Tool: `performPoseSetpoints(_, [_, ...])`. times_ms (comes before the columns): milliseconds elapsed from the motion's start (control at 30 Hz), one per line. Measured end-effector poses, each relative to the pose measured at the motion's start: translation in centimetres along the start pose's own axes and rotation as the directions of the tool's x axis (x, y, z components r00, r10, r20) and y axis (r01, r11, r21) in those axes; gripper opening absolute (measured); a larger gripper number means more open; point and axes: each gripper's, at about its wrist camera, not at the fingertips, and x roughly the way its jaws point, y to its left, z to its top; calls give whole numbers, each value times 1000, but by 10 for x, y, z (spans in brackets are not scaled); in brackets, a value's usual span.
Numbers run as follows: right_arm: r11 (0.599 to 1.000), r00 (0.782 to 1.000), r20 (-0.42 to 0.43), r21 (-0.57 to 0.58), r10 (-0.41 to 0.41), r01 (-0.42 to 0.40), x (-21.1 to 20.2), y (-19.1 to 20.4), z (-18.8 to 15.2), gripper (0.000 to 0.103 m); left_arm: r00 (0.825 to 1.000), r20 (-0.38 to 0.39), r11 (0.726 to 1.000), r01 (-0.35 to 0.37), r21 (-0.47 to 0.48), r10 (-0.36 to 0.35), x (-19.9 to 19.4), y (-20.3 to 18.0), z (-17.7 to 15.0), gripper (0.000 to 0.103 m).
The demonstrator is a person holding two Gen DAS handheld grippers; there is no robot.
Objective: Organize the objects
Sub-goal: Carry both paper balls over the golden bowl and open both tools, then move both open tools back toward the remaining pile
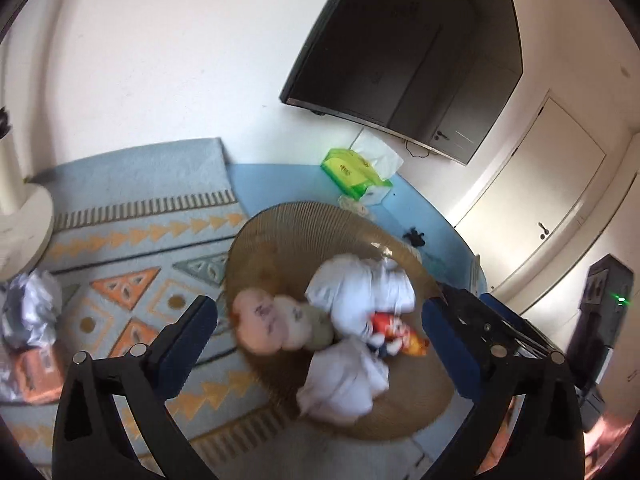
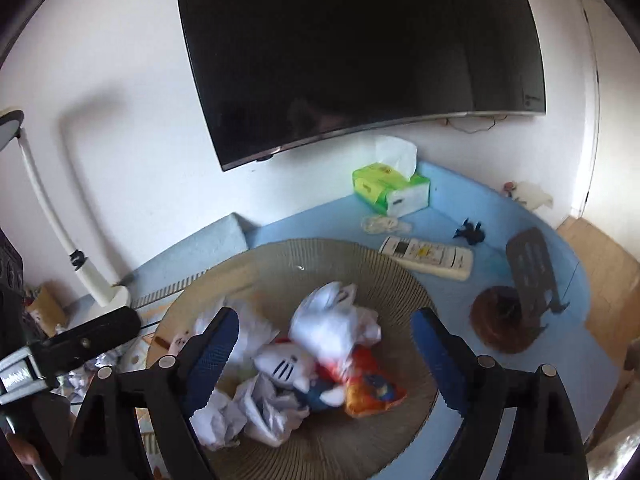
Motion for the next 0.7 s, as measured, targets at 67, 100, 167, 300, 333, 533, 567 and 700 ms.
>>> performPoseSetpoints(67, [993, 995, 12, -62, 98, -97, -12, 20, -18, 89, 996, 19, 996, -89, 24, 88, -33, 8, -20, 102])
performPoseSetpoints(100, [985, 990, 10, -106, 140, -138, -20, 36, -28, 89, 989, 59, 990, -139, 19, 138, -50, 12, -33, 102])
performPoseSetpoints(167, [959, 978, -16, -193, 208, -207, -31, 70, -46, 89, 952, 167, 966, -259, -7, 256, -91, 25, -67, 102])
performPoseSetpoints(300, [876, 949, -98, -365, 301, -315, -40, 149, -84, 93, 868, 196, 889, -454, -59, 456, -148, 59, -107, 102])
performPoseSetpoints(333, [856, 943, -119, -397, 310, -332, -38, 168, -95, 97, 834, 181, 852, -520, -60, 522, -158, 70, -116, 102])
performPoseSetpoints(533, [823, 925, -230, -426, 303, -376, 15, 241, -140, 102, 715, 126, 726, -673, -140, 688, -199, 143, -147, 102])
performPoseSetpoints(567, [820, 929, -219, -440, 297, -366, 29, 246, -146, 102, 727, 129, 737, -656, -160, 675, -203, 152, -148, 102])
performPoseSetpoints(700, [828, 946, -194, -458, 261, -323, 41, 244, -153, 102, 758, 72, 752, -624, -213, 648, -183, 180, -156, 102])
